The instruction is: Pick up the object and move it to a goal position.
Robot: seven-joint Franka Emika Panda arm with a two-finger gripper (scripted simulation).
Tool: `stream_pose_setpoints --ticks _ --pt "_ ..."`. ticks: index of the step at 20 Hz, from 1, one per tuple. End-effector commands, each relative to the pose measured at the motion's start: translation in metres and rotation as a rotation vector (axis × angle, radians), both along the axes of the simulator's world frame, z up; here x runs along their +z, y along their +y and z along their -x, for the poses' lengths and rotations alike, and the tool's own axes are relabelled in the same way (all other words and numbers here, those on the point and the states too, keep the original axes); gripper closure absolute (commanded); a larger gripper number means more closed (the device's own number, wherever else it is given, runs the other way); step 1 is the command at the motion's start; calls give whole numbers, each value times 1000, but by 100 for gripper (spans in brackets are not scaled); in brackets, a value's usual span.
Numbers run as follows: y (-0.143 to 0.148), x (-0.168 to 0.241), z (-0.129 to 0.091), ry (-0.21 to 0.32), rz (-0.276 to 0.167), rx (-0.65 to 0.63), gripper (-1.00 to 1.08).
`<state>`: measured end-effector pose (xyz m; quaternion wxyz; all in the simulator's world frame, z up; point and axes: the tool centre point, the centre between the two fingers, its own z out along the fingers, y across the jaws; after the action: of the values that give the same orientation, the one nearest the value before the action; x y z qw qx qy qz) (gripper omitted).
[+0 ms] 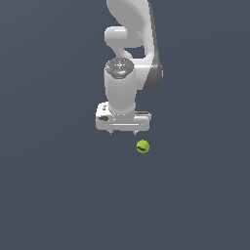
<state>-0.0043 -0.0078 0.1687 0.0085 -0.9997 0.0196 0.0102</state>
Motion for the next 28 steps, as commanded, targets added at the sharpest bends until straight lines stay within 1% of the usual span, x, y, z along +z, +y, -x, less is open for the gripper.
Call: stream_pose_setpoints --ticks 1,4,10,16,19,22,28 --pt "0 0 0 0 0 0 -92" --pt "-3 -1 0 1 5 5 -92" --pt "-21 -6 0 5 27 23 -92" --pt "-17 -8 0 5 26 36 -92" --pt "-9 -13 0 3 27 73 -92" --pt "5 -23 -1 0 27 135 -92" --pt "50 -50 1 -10 23 324 -92"
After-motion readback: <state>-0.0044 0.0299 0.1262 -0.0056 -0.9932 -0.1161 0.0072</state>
